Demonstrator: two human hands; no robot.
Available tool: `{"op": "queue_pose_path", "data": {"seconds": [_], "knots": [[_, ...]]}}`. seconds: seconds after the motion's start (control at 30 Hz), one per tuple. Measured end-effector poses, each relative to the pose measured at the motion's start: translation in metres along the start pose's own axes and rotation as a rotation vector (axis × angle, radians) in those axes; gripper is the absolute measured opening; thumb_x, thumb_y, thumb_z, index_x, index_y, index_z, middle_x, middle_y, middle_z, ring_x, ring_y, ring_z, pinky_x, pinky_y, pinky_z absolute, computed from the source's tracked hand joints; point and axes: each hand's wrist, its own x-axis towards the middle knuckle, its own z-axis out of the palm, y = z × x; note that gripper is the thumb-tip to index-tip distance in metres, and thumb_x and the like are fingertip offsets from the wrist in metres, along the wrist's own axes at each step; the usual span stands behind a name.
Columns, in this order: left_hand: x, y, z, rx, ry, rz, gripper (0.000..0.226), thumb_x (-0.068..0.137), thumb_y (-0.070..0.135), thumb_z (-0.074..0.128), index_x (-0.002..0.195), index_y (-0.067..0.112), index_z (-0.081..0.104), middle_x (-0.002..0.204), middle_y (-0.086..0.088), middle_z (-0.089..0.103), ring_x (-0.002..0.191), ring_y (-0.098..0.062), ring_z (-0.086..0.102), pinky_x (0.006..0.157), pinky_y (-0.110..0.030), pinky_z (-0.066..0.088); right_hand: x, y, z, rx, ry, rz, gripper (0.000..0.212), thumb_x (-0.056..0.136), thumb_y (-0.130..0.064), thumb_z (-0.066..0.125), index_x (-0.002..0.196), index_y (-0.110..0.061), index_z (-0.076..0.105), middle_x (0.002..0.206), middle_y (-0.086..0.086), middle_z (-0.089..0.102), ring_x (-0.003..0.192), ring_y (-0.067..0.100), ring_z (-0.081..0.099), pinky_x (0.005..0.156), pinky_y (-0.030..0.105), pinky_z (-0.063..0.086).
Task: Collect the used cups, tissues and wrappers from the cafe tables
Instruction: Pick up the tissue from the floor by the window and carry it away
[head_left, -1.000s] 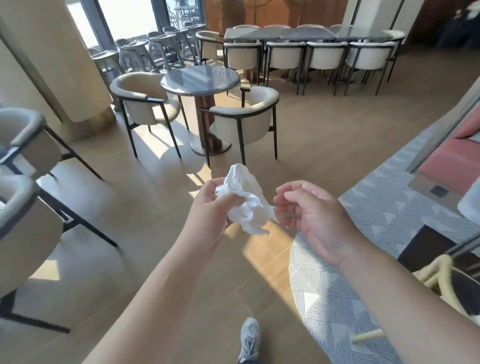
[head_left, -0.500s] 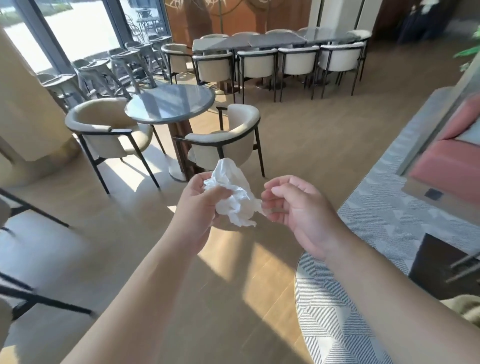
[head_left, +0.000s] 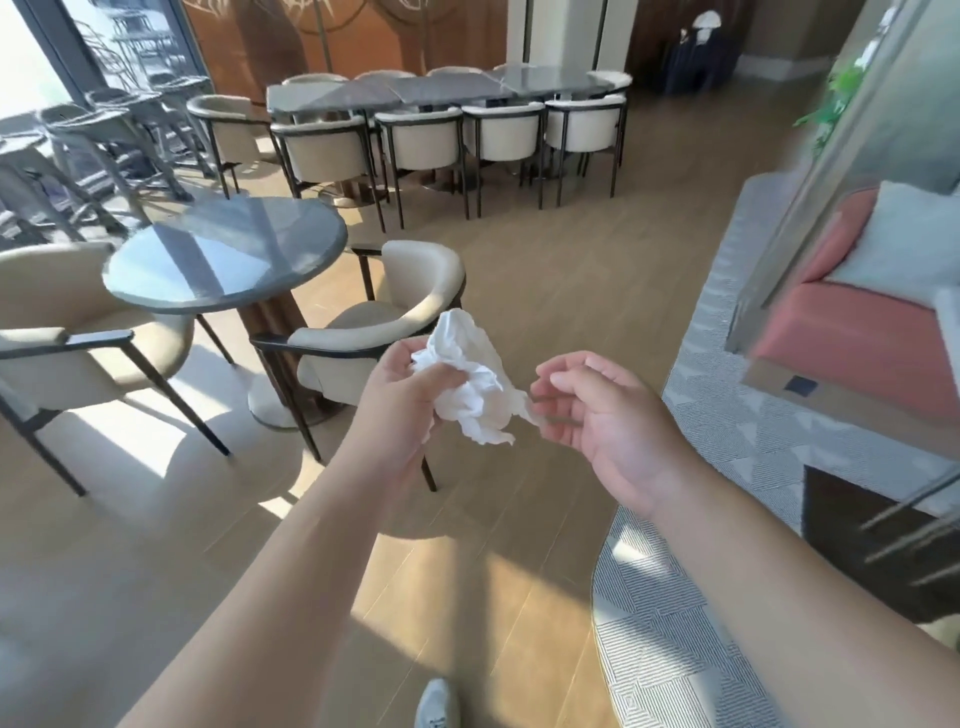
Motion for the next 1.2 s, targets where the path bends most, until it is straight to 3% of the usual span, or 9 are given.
{"op": "queue_pose_path", "data": {"seconds": [0.2,0.43,0.57,0.67,0.77,1.07,1.2], "knots": [[0.121,0.040,-0.027,0.017,-0.154,-0.002,0.047,0.079,0.010,0.070,0.125,0.012,0.059,0.092,-0.005,0.078,0.080,-0.022,0.076,0.064,-0.028,0.058,0.092,-0.022,0.033,-0.017,0.069,-0.065,0.017,0.076,-0.023,0.060,0.090,-0.017,0.069,0.083,0.000,0.070,0.078,0.015,0.065,0.066,0.028,0.053],[0.226,0.046,-0.002,0.096,-0.302,-0.043,0.035,0.086,0.008,0.066,0.121,0.013,0.061,0.095,-0.006,0.077,0.083,-0.025,0.076,0.065,-0.032,0.058,0.167,-0.026,0.011,-0.007,0.240,-0.092,0.014,0.091,-0.011,0.055,0.090,-0.015,0.068,0.083,0.002,0.070,0.079,0.018,0.063,0.066,0.030,0.052],[0.294,0.046,0.027,0.116,-0.344,-0.047,0.035,0.086,0.008,0.068,0.119,0.014,0.060,0.095,-0.004,0.078,0.086,-0.025,0.077,0.067,-0.029,0.058,0.220,-0.030,-0.019,0.040,0.290,-0.098,0.015,0.080,-0.018,0.058,0.090,-0.015,0.069,0.083,0.002,0.070,0.075,0.015,0.064,0.065,0.029,0.053],[0.347,0.038,0.053,0.131,-0.373,-0.049,0.038,0.077,0.011,0.069,0.114,0.016,0.062,0.088,0.001,0.078,0.078,-0.020,0.076,0.061,-0.026,0.057,0.274,-0.032,-0.046,0.096,0.338,-0.109,0.014,0.090,-0.009,0.054,0.089,-0.013,0.068,0.081,0.003,0.070,0.072,0.016,0.065,0.063,0.029,0.052],[0.408,0.027,0.081,0.155,-0.376,-0.062,0.038,0.076,0.013,0.069,0.112,0.017,0.061,0.084,0.004,0.077,0.074,-0.019,0.076,0.058,-0.026,0.057,0.337,-0.037,-0.075,0.133,0.343,-0.106,0.013,0.085,-0.013,0.056,0.089,-0.014,0.068,0.081,0.004,0.070,0.072,0.017,0.065,0.062,0.028,0.052],[0.591,0.026,0.189,0.206,-0.348,-0.133,0.044,0.076,0.012,0.068,0.120,0.012,0.060,0.093,-0.003,0.076,0.078,-0.021,0.074,0.067,-0.031,0.056,0.509,-0.086,-0.177,0.113,0.348,-0.066,0.022,0.095,-0.007,0.051,0.086,-0.016,0.069,0.084,0.004,0.069,0.074,0.016,0.066,0.063,0.027,0.052],[0.652,0.032,0.226,0.187,-0.388,-0.118,0.043,0.072,0.013,0.066,0.114,0.013,0.061,0.084,0.002,0.075,0.070,-0.017,0.072,0.059,-0.024,0.055,0.565,-0.111,-0.208,0.108,0.376,-0.088,0.021,0.095,-0.006,0.051,0.087,-0.015,0.068,0.083,0.003,0.069,0.074,0.016,0.065,0.064,0.028,0.052]]}}
